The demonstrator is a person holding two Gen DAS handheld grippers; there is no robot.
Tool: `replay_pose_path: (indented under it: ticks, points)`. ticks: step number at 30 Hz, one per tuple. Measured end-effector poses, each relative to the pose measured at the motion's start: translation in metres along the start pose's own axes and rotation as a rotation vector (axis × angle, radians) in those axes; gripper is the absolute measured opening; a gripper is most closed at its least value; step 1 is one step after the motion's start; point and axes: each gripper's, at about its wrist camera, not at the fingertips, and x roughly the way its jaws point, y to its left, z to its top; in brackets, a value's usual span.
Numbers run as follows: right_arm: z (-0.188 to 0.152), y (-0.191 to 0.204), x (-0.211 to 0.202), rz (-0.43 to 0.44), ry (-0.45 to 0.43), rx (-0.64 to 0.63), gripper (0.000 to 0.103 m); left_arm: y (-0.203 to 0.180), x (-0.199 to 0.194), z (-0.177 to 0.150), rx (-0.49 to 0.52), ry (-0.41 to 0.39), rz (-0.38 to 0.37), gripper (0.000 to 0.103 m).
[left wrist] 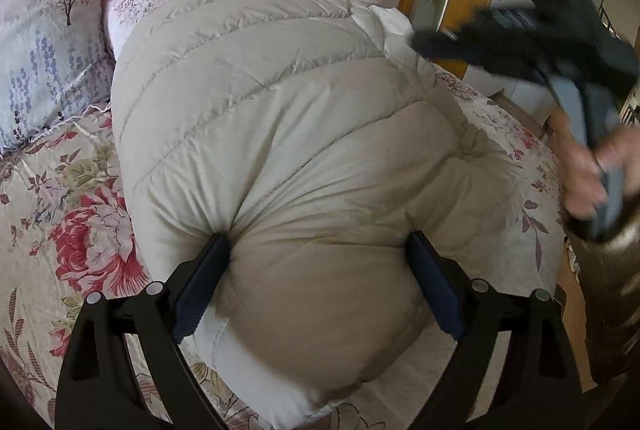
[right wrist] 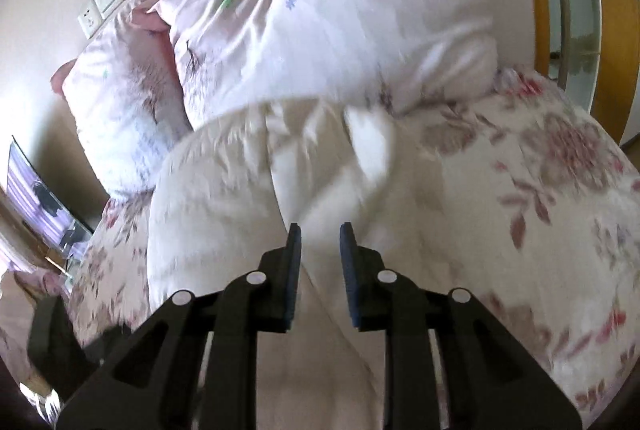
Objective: Fold large clothes
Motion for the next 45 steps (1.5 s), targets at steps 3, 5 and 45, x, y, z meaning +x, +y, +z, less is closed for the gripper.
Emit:
replay_pose_path:
  ticks: [3, 5, 45]
  points:
    - [0.015, 0.004, 0.032, -0.023, 0.042, 0.007, 0.027, 0.002, 0.001, 0.003, -0.003, -0.001, -0.007, 0.091]
    - [0.014, -0.004, 0.06, -0.087, 0.108, 0.024, 0.023, 0.001, 0.0, 0.004, -0.005, -0.008, -0.014, 0.091]
    - [-0.013, -0.088, 0.014, -0.003, 0.283, 0.184, 0.101, 0.074, -0.054, 0.032, -0.29, -0.104, 0.141, 0.102]
